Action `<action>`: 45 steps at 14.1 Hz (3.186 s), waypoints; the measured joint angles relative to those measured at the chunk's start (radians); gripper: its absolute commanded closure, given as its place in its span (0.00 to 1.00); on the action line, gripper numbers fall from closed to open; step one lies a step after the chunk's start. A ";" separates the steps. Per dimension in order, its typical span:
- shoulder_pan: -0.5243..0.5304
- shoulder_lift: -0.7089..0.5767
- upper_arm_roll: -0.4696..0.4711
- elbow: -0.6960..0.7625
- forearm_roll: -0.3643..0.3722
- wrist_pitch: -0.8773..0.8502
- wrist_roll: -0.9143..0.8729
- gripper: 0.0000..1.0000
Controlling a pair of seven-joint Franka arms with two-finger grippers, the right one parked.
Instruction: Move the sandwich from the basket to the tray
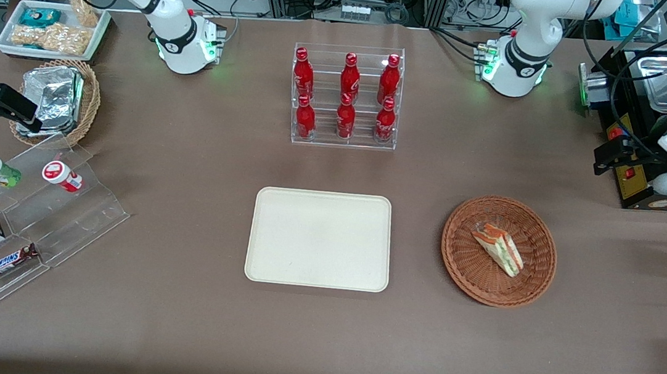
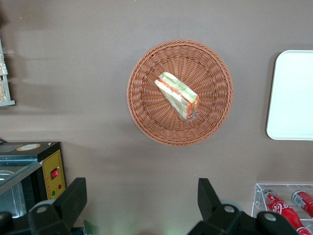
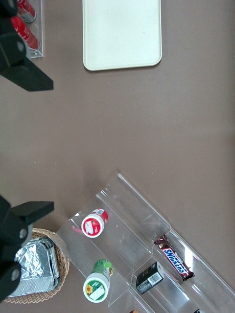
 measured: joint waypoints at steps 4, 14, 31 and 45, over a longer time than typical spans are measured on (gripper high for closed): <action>-0.001 0.000 -0.001 0.006 -0.022 0.000 0.000 0.00; -0.007 0.027 -0.005 -0.039 -0.029 -0.006 -0.001 0.00; -0.109 0.288 -0.015 -0.392 0.061 0.658 -1.166 0.00; -0.109 0.403 -0.014 -0.297 0.061 0.553 -1.181 0.93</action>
